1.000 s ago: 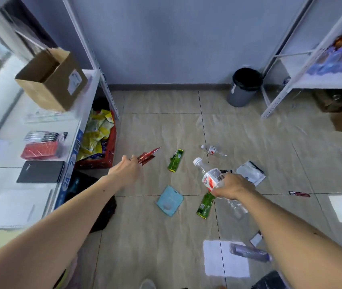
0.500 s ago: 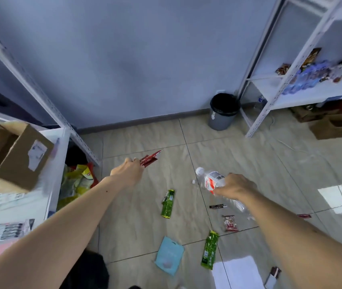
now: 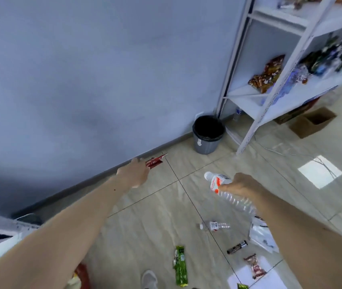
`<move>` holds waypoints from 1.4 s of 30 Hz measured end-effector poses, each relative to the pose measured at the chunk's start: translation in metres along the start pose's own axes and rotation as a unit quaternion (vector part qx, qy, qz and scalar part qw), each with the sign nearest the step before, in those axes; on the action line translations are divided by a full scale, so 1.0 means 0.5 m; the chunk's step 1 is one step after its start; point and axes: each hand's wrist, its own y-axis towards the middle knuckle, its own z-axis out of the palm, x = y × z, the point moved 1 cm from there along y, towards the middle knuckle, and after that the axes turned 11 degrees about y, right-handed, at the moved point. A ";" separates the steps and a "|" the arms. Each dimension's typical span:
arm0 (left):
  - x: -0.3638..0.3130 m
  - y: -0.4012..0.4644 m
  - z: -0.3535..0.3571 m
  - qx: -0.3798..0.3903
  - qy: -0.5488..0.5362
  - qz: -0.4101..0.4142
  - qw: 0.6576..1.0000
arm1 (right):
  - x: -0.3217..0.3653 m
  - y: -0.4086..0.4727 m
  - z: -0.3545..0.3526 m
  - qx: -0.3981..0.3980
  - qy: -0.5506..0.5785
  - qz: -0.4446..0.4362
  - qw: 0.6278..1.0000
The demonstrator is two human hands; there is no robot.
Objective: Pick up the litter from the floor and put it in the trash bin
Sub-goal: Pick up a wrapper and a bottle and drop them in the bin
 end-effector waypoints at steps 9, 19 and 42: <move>-0.124 0.339 -0.119 0.024 0.117 0.121 0.985 | 0.117 0.242 -0.092 0.017 0.143 0.096 0.985; -0.315 0.801 -0.221 0.052 0.138 0.165 0.975 | 0.225 0.652 -0.278 -0.006 0.219 0.129 0.967; -0.687 1.560 0.094 0.202 0.162 0.239 0.936 | 0.223 1.451 -0.153 -0.015 0.261 0.218 0.940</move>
